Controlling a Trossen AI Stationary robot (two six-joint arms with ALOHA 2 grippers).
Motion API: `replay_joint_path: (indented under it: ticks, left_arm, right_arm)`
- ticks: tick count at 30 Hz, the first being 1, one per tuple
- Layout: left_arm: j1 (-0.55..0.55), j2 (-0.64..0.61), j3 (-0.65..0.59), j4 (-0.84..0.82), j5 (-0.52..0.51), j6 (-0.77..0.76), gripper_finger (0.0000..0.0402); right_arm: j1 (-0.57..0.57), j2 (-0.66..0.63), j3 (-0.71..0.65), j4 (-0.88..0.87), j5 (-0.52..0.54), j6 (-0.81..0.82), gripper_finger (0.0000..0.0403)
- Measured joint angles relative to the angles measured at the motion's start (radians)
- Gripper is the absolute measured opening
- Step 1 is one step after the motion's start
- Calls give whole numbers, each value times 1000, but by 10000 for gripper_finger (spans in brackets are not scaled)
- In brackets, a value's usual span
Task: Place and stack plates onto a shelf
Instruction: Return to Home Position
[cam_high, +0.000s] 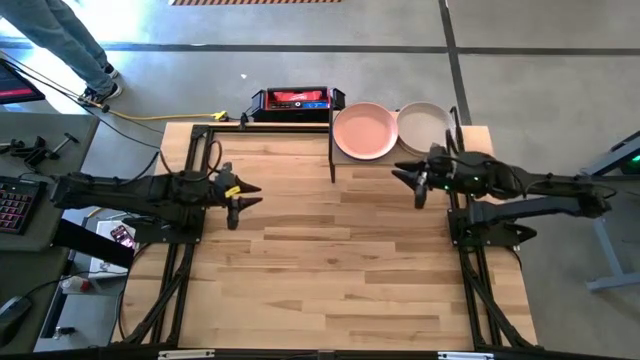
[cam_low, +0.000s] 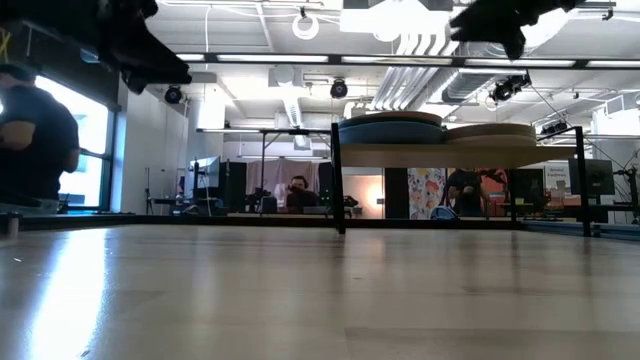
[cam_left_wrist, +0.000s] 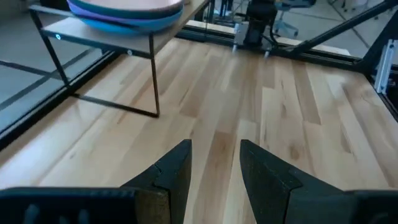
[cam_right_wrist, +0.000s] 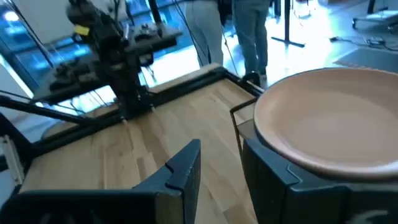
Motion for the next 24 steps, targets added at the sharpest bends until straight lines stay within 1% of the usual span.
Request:
replay_joint_path:
  ticks: [3, 7, 10, 13, 16, 18, 20, 24]
  left_arm:
    - [0, -18, -71, 64, 26, -4, 126]
    - [0, -20, -154, 129, 37, -68, 126]
    - [0, -19, -196, 162, 47, -107, 126]
    - [0, -19, -230, 215, 47, -105, 126]
    - [0, -20, -240, 254, 48, -63, 126]
    - [0, -19, -243, 262, 48, -24, 126]
    - [0, -19, -243, 274, 48, 21, 126]
    - [0, -19, -243, 275, 47, 115, 126]
  right_arm:
    - [-12, -114, -122, 68, -37, -4, 103]
    - [-17, -289, -272, 95, -78, 1, 103]
    - [-17, -417, -372, 106, -82, -5, 103]
    - [-17, -529, -461, 106, -82, -7, 103]
    - [-17, -625, -535, 108, -83, -7, 103]
    - [-17, -677, -575, 108, -84, -7, 103]
    - [-17, -678, -598, 122, -91, -9, 103]
    - [-17, -662, -615, 121, -163, -62, 103]
